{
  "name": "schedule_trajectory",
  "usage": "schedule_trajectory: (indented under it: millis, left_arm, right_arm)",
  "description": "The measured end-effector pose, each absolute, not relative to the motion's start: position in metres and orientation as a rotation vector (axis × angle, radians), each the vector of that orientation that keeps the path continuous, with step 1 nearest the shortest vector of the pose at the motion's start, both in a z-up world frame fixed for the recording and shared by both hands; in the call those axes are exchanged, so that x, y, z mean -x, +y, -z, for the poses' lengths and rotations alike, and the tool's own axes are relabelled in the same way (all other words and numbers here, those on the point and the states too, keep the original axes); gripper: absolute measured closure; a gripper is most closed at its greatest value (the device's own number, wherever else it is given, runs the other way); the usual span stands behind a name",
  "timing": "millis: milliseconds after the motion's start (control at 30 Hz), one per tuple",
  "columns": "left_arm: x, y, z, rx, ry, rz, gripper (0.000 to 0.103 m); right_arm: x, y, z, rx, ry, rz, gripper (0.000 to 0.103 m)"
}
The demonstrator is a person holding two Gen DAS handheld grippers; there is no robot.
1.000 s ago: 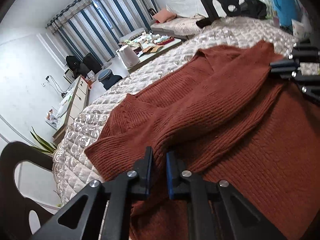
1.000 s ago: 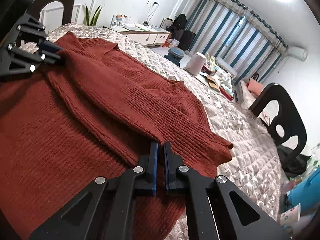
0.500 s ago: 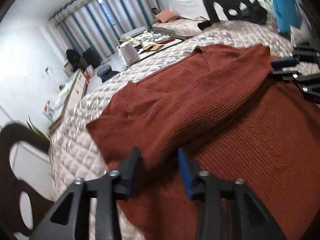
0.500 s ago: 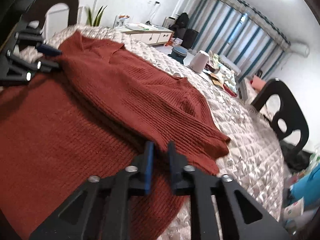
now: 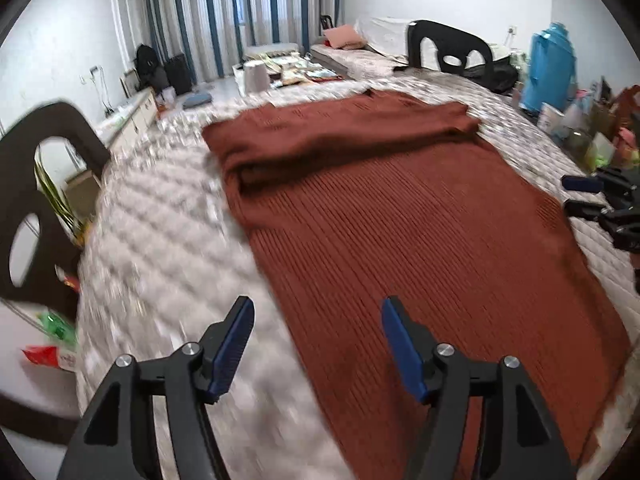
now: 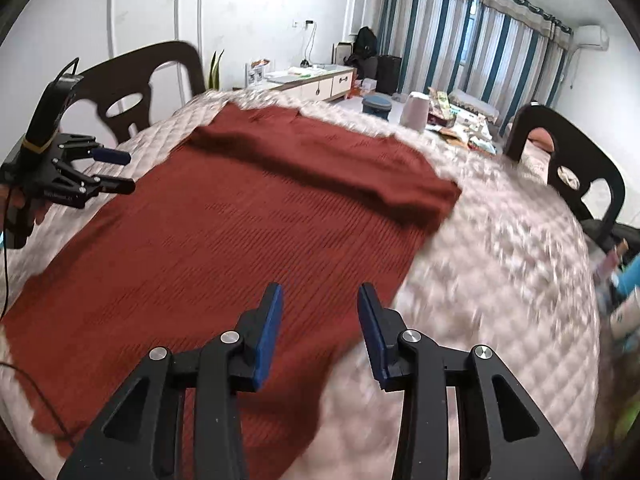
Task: Fold small clothes
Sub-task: 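Grasp the hem of the narrowed sweater with both grippers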
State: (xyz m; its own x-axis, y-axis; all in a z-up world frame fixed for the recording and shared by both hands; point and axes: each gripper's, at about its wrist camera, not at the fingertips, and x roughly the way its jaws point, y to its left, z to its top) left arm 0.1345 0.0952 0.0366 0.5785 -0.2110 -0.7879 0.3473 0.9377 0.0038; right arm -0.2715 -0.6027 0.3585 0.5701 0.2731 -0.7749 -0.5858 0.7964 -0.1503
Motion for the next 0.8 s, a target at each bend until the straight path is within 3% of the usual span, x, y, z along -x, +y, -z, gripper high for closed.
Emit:
schedule_trajectory:
  millis: [233,533,800]
  left_arm:
    - [-0.064,0.110,-0.030,-0.078,0.952,0.357,0.034]
    - [-0.002,0.126,-0.017,0.046,0.987,0.356,0.032]
    - [0.017,0.128,-0.017,0.160,0.992,0.344,0.027]
  right_arm:
    - [0.343,-0.628,-0.352,0.335,0.890,-0.474,0.054]
    - [0.412,-0.648,-0.333,0.346,0.957,-0.391,0.053]
    - [0.422,-0.657,-0.322,0.221,0.985,-0.369,0.053]
